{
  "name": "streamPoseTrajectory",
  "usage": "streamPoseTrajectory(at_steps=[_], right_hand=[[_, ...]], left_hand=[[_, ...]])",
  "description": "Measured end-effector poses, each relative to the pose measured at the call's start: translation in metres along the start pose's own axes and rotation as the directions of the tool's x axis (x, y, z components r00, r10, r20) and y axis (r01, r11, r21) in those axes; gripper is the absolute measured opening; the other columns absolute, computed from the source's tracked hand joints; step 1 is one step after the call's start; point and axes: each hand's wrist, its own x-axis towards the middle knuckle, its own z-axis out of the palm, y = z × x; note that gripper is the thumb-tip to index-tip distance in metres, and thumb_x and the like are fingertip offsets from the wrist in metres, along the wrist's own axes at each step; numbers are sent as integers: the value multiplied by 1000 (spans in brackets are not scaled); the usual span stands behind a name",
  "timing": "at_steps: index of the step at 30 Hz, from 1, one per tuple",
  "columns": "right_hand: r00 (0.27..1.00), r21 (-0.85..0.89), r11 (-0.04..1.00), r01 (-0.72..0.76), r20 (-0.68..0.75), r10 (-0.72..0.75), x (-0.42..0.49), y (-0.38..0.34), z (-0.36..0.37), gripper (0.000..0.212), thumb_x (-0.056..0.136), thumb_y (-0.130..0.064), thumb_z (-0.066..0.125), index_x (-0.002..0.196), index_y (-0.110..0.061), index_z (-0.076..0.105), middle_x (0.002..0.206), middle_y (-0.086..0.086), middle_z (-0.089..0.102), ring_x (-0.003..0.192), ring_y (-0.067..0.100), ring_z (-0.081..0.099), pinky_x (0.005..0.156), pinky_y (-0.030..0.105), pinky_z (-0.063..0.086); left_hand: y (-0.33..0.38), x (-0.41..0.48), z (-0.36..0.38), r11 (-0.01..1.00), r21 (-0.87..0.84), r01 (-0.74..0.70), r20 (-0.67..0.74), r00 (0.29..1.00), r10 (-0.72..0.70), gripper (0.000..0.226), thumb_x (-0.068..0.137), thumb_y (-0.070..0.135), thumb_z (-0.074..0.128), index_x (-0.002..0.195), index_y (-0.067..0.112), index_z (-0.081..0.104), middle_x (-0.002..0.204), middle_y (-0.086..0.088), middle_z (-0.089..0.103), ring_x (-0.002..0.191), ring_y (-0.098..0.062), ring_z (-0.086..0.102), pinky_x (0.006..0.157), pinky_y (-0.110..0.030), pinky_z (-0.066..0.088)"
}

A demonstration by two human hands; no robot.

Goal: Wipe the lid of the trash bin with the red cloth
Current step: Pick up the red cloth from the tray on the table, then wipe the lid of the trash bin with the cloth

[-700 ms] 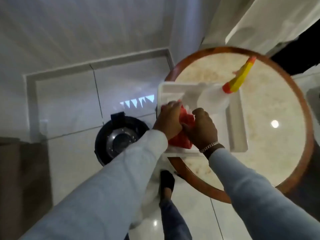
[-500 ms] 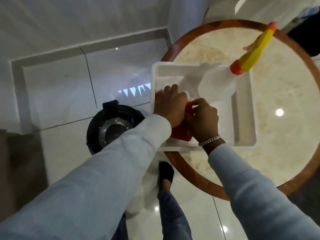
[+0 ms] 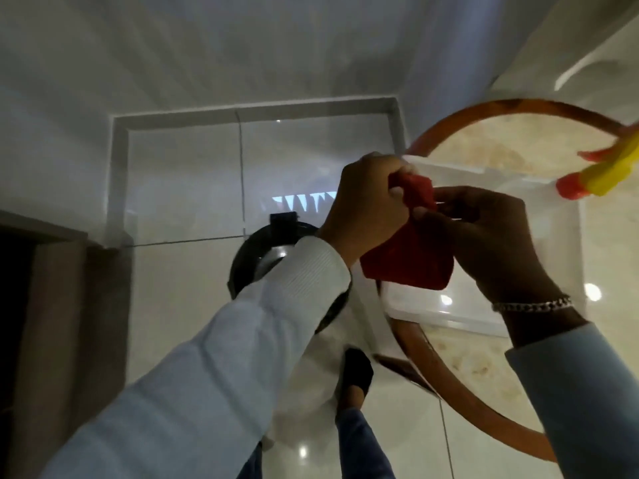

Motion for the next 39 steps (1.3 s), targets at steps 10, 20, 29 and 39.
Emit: streamPoseTrajectory(at_steps=[10, 20, 29, 39], right_hand=[[1000, -123, 992, -10, 11, 11, 17, 37, 204, 27, 88, -25, 66, 114, -17, 65, 104, 4, 73, 90, 15, 66, 85, 35, 56], [978, -367, 923, 111, -125, -168, 35, 149, 274, 36, 81, -33, 75, 111, -17, 63, 101, 0, 66, 102, 27, 64, 82, 28, 46], [900, -568, 714, 410, 123, -419, 40, 188, 334, 60, 91, -50, 45, 144, -22, 38, 154, 8, 35, 145, 31, 25, 111, 61, 29], [931, -630, 728, 271, -23, -365, 42, 183, 344, 57, 94, -42, 40, 144, -14, 39, 153, 14, 38, 144, 35, 26, 113, 61, 27]], left_hand=[[-173, -40, -55, 986, 25, 166, -76, 984, -163, 34, 86, 4, 60, 119, 11, 58, 120, -10, 64, 113, -24, 58, 99, -37, 49], [-376, -124, -22, 980, 126, 153, -115, 984, -139, 52, 98, 25, 28, 147, 13, 16, 157, -1, 12, 148, -17, 6, 120, -26, 2], [-409, -115, -1, 969, 242, 46, -134, 991, -13, 51, 99, 23, 27, 147, 8, 21, 155, -4, 19, 147, -18, 14, 123, -30, 8], [-404, -108, 2, 968, 247, 49, -90, 996, -28, 51, 97, 23, 29, 145, 6, 24, 154, -6, 22, 146, -22, 18, 121, -40, 17]])
